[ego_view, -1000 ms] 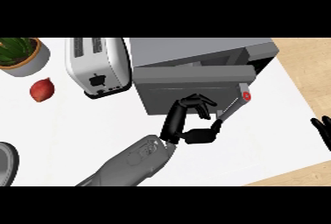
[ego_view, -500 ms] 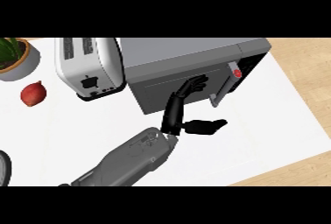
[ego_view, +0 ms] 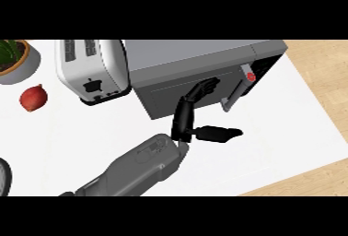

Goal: Pick up the milk, place it into the microwave and close the microwave

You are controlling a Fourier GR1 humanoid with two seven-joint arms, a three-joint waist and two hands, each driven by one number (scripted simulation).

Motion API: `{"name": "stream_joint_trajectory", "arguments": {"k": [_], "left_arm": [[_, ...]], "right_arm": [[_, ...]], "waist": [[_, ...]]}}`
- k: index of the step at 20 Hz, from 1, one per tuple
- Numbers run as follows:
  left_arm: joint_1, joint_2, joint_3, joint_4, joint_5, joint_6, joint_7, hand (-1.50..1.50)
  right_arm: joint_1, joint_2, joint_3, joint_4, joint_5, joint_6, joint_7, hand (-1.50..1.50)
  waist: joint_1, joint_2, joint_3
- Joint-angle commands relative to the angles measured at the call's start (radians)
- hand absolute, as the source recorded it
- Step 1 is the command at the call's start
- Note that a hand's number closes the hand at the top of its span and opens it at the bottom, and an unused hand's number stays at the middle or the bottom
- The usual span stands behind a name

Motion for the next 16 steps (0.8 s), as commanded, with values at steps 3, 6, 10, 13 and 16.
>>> {"name": "stream_joint_trajectory", "arguments": {"k": [3,6,10,13,16], "left_arm": [[-0.085,0.000,0.062,0.074,0.056,0.031,-0.018,-1.50],[-0.083,0.000,0.062,0.080,0.075,0.020,-0.043,-1.50],[-0.089,0.000,0.057,0.093,0.095,0.011,-0.066,-1.50],[-0.069,0.000,0.039,0.064,0.103,0.006,-0.078,-1.50],[-0.078,0.000,0.043,0.089,0.126,0.002,-0.084,-1.50]], "right_arm": [[-0.047,-0.013,-0.007,0.026,0.006,-0.011,0.001,1.50],[-0.070,-0.030,-0.002,0.034,0.012,-0.008,0.018,1.50],[-0.089,-0.036,0.000,0.049,0.014,-0.008,0.019,1.50],[-0.084,0.109,0.062,0.118,-0.186,0.019,0.031,1.50],[-0.079,0.098,0.079,0.156,-0.216,0.055,0.058,-1.50]], "waist": [[-0.005,0.011,0.002],[0.005,0.015,0.000],[0.000,0.019,0.001],[0.021,0.027,0.013],[0.014,0.030,0.007]]}}
